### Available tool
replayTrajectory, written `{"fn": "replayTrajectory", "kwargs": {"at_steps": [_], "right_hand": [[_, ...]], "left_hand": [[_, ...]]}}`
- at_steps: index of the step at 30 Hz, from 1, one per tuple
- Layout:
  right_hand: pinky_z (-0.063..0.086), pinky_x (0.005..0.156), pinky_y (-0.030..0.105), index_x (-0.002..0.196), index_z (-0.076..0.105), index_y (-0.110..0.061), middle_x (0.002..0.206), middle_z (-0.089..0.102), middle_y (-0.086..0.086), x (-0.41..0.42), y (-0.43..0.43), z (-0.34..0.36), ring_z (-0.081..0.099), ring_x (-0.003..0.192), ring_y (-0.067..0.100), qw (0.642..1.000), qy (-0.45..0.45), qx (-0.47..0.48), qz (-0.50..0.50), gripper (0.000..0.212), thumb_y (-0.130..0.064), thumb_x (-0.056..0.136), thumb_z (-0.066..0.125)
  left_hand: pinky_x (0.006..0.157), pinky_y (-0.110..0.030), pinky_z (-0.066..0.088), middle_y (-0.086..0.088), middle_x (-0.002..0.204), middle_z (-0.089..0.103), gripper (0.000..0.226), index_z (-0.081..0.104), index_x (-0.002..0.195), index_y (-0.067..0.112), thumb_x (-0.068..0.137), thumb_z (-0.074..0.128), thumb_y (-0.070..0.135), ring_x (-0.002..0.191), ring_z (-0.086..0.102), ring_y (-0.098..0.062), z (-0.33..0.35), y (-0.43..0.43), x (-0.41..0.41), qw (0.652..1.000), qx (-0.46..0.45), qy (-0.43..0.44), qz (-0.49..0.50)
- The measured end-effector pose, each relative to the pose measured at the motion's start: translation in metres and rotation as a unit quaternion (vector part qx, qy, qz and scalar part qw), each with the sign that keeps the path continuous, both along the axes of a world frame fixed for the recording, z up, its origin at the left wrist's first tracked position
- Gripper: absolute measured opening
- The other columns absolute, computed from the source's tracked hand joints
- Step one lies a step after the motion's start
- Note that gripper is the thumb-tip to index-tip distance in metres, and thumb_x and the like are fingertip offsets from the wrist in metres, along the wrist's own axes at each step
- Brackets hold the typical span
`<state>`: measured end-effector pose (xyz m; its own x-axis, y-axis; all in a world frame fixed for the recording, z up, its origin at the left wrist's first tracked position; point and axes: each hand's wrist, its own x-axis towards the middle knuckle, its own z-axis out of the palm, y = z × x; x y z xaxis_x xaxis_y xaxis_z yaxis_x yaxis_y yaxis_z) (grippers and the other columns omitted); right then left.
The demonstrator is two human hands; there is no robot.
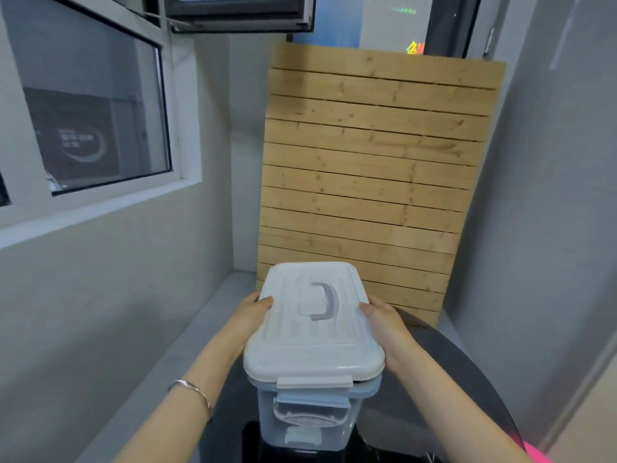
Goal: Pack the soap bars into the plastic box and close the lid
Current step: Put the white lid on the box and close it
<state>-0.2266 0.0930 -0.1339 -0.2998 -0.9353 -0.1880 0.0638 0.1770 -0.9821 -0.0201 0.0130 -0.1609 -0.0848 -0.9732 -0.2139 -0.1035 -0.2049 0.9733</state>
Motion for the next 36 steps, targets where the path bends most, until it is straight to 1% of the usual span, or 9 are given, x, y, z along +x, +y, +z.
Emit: {"fn": "replayTrajectory", "kwargs": {"at_steps": [9,12,15,18,20,22,27,32,36], "right_hand": [[0.054,0.078,0.039,0.1,0.063,-0.022,0.099,0.071,0.007,-0.003,-0.005,-0.023,0.067,0.089,0.028,0.998,0.047,0.031,-0.004,0.031,-0.007,0.093,0.036],[0.055,0.068,0.034,0.093,0.06,-0.029,0.095,0.071,0.001,-0.005,-0.003,-0.031,0.068,0.085,0.022,0.999,0.021,0.029,-0.001,0.031,-0.009,0.095,0.037],[0.053,0.066,0.032,0.102,0.059,-0.025,0.094,0.07,0.001,-0.006,-0.003,-0.03,0.067,0.081,0.021,1.0,-0.003,0.017,-0.002,0.027,-0.009,0.096,0.038],[0.054,0.071,0.033,0.113,0.056,-0.02,0.1,0.07,0.002,-0.01,0.001,-0.03,0.067,0.087,0.02,1.0,-0.002,0.021,0.02,0.022,-0.015,0.096,0.044],[0.053,0.083,0.036,0.119,0.058,-0.013,0.109,0.07,0.004,-0.018,0.008,-0.032,0.066,0.099,0.022,0.998,0.004,0.043,0.039,0.028,-0.025,0.095,0.05],[0.05,0.095,0.037,0.12,0.062,-0.013,0.112,0.071,0.004,-0.031,0.017,-0.036,0.066,0.105,0.021,0.997,0.001,0.052,0.059,0.035,-0.034,0.094,0.052],[0.048,0.09,0.03,0.114,0.066,-0.027,0.108,0.074,-0.008,-0.061,0.04,-0.046,0.068,0.102,0.011,0.997,-0.032,0.019,0.063,0.038,-0.052,0.088,0.053],[0.044,0.097,0.033,0.122,0.06,-0.018,0.115,0.071,-0.003,-0.083,0.055,-0.062,0.061,0.114,0.016,0.997,-0.07,0.014,-0.011,0.058,-0.053,0.076,0.066],[0.031,0.113,0.038,0.12,0.063,-0.015,0.125,0.065,-0.001,-0.09,0.059,-0.072,0.052,0.125,0.016,0.989,-0.124,0.029,-0.069,0.061,-0.053,0.073,0.068]], "left_hand": [[0.065,-0.032,0.047,-0.001,0.09,0.063,0.034,0.049,0.123,0.009,0.092,0.049,0.022,0.082,0.062,-0.021,-0.015,-0.007,-0.002,0.999,0.027,0.029,-0.006],[0.07,-0.033,0.049,-0.008,0.091,0.065,0.035,0.055,0.118,0.002,0.092,0.05,0.026,0.084,0.063,-0.025,-0.02,-0.007,-0.004,0.997,0.062,0.053,-0.014],[0.082,-0.037,0.049,-0.015,0.102,0.067,0.038,0.059,0.116,0.001,0.092,0.05,0.029,0.094,0.063,-0.03,-0.024,-0.009,-0.003,0.992,0.09,0.09,-0.013],[0.075,-0.035,0.05,-0.013,0.098,0.067,0.037,0.06,0.114,0.002,0.091,0.053,0.03,0.089,0.063,-0.029,-0.025,-0.008,-0.002,0.988,0.099,0.122,-0.005],[0.073,-0.036,0.05,-0.014,0.099,0.067,0.038,0.06,0.113,0.002,0.089,0.056,0.03,0.088,0.063,-0.029,-0.026,-0.005,-0.004,0.985,0.106,0.133,0.009],[0.079,-0.037,0.05,-0.016,0.107,0.067,0.04,0.059,0.117,0.002,0.088,0.057,0.03,0.095,0.063,-0.031,-0.029,-0.001,-0.01,0.984,0.108,0.135,0.031],[0.085,-0.039,0.051,-0.017,0.118,0.062,0.045,0.048,0.123,-0.005,0.087,0.056,0.022,0.099,0.062,-0.033,-0.03,0.017,-0.059,0.972,0.071,0.165,0.15],[0.084,-0.039,0.049,-0.012,0.119,0.058,0.036,0.047,0.118,0.002,0.09,0.051,0.024,0.099,0.058,-0.03,-0.02,0.042,-0.137,0.93,0.059,0.229,0.281],[0.101,-0.046,0.039,-0.019,0.133,0.042,0.046,0.036,0.125,-0.001,0.093,0.046,0.029,0.12,0.045,-0.034,-0.016,0.047,-0.191,0.905,0.05,0.256,0.338]]}}
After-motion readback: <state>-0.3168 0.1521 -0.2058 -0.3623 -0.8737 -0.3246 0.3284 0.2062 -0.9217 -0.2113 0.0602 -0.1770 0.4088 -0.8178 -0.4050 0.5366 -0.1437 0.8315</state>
